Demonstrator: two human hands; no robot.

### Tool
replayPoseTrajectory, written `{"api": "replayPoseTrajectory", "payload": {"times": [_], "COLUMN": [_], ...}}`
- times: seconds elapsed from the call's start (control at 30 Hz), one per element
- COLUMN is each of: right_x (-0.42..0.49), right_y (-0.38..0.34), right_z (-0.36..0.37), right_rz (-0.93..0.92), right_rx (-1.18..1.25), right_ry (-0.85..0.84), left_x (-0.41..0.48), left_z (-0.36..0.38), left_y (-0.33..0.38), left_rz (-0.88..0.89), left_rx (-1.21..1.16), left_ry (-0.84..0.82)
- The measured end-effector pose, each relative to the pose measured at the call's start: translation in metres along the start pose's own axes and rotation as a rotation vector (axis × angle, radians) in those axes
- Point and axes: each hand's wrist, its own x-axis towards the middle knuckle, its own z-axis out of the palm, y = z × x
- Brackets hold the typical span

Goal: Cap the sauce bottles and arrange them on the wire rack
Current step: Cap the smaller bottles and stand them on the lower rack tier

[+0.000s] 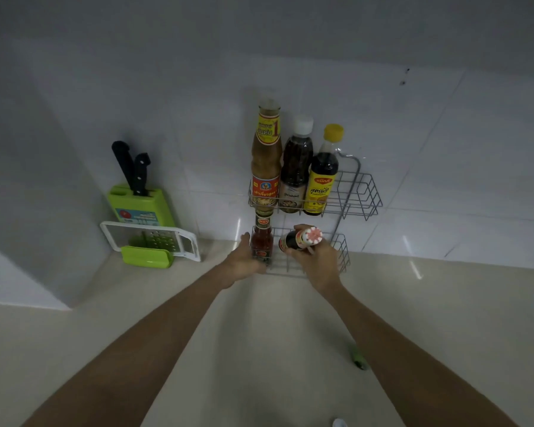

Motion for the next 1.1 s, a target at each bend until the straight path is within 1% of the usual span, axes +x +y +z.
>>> {"api": "replayPoseTrajectory", "payload": {"times": [0.13, 0.2, 0.33, 0.43, 0.53, 0.7, 0.83, 0.9, 0.97, 1.1], "right_x": [0.022, 0.032, 0.05, 0.062, 0.066, 0.064, 0.061, 0.057, 0.053, 0.047], "right_y": [0.02, 0.027, 0.029, 0.029, 0.032, 0.035, 0.035, 0.035, 0.035, 0.034], "right_z": [0.016, 0.022, 0.029, 0.032, 0.037, 0.043, 0.043, 0.043, 0.045, 0.042], "right_rz": [0.051, 0.087, 0.076, 0.104, 0.129, 0.129, 0.161, 0.193, 0.216, 0.206], "right_rx": [-0.064, -0.105, -0.272, -0.323, -0.297, -0.287, -0.288, -0.247, -0.212, -0.23], "right_ry": [-0.067, -0.1, -0.169, -0.232, -0.266, -0.257, -0.317, -0.331, -0.326, -0.287], "left_x": [0.026, 0.032, 0.039, 0.039, 0.04, 0.041, 0.04, 0.039, 0.037, 0.03], "left_z": [-0.001, -0.002, -0.004, -0.002, -0.001, -0.001, -0.001, 0.0, 0.001, 0.002], "left_y": [-0.006, -0.008, -0.011, -0.016, -0.02, -0.018, -0.018, -0.016, -0.015, -0.015], "left_rz": [-0.058, -0.047, -0.014, -0.004, 0.001, -0.008, 0.0, 0.006, 0.013, 0.024], "left_rx": [0.0, 0.013, 0.035, 0.027, 0.016, 0.029, 0.037, 0.04, 0.052, 0.053], "left_ry": [0.009, -0.002, -0.037, -0.026, -0.012, -0.026, -0.034, -0.045, -0.044, -0.018]}}
